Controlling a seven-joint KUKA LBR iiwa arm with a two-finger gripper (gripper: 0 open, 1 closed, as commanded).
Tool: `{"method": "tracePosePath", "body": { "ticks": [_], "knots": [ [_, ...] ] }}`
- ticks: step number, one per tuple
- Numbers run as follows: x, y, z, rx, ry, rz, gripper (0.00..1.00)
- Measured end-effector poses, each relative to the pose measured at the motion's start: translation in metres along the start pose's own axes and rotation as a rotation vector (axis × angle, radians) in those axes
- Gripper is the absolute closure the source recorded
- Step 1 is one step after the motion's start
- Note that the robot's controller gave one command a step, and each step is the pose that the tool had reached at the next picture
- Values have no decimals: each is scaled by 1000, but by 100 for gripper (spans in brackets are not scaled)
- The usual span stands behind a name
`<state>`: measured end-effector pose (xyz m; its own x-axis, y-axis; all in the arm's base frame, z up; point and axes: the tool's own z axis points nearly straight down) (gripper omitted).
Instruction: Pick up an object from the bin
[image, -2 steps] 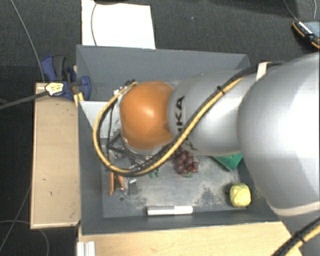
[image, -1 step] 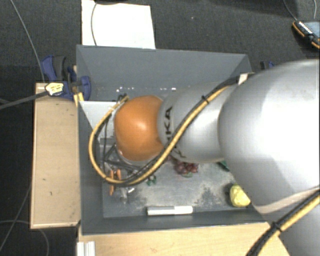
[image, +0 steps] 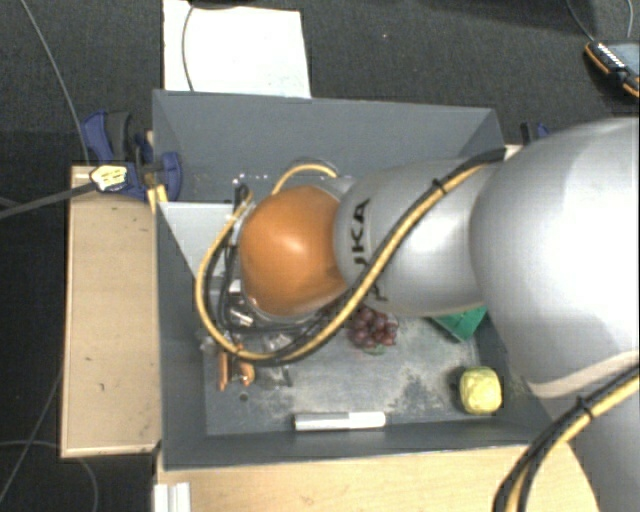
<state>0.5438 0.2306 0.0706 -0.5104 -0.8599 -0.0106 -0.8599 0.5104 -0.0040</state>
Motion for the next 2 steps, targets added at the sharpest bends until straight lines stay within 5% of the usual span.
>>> {"method": "tracePosePath", "body": {
  "ticks": [1, 2],
  "knots": [
    [-6, 18, -9, -9, 16, 492, 100],
    [-6, 18, -9, -9, 17, 493, 100]
  ]
}}
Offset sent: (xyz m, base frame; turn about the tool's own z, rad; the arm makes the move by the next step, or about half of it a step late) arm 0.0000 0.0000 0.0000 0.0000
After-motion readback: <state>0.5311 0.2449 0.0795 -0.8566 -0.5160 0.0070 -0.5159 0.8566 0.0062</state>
